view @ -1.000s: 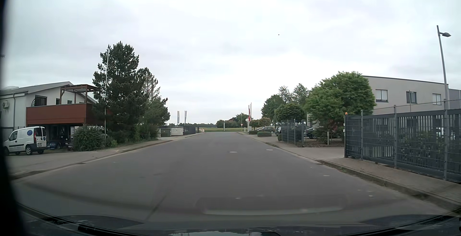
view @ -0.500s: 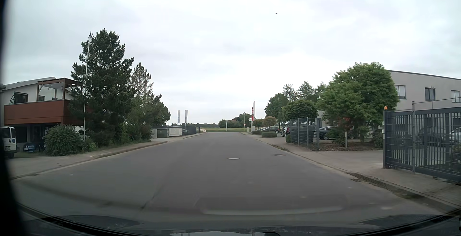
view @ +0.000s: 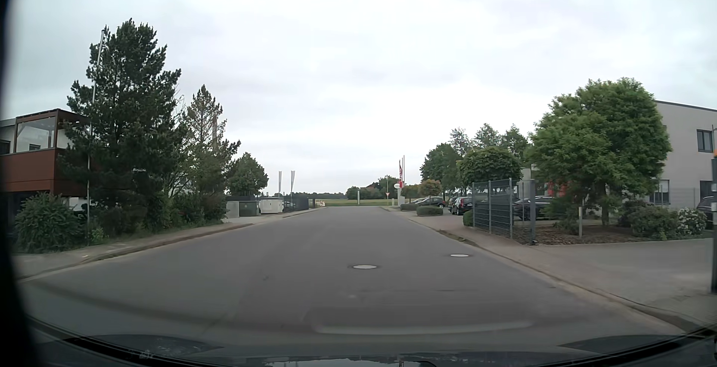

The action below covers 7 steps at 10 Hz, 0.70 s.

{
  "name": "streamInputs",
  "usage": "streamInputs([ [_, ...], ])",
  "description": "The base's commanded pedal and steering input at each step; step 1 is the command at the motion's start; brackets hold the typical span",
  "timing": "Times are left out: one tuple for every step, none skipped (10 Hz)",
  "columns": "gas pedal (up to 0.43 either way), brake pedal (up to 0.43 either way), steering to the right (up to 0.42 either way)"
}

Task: Follow the waypoints while adhering to traffic rules and regulations

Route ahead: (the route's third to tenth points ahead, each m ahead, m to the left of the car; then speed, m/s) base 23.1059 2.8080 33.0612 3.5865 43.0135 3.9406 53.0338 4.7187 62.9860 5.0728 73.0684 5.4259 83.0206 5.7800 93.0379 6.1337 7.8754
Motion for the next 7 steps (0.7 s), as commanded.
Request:
streamInputs([
  [0.169,0.000,-0.019],
  [0.169,0.000,-0.019],
  [0.169,0.000,-0.019],
  [0.169,0.000,-0.019],
  [0.169,0.000,-0.019],
  [0.169,0.000,-0.019],
  [0.169,0.000,-0.019],
])
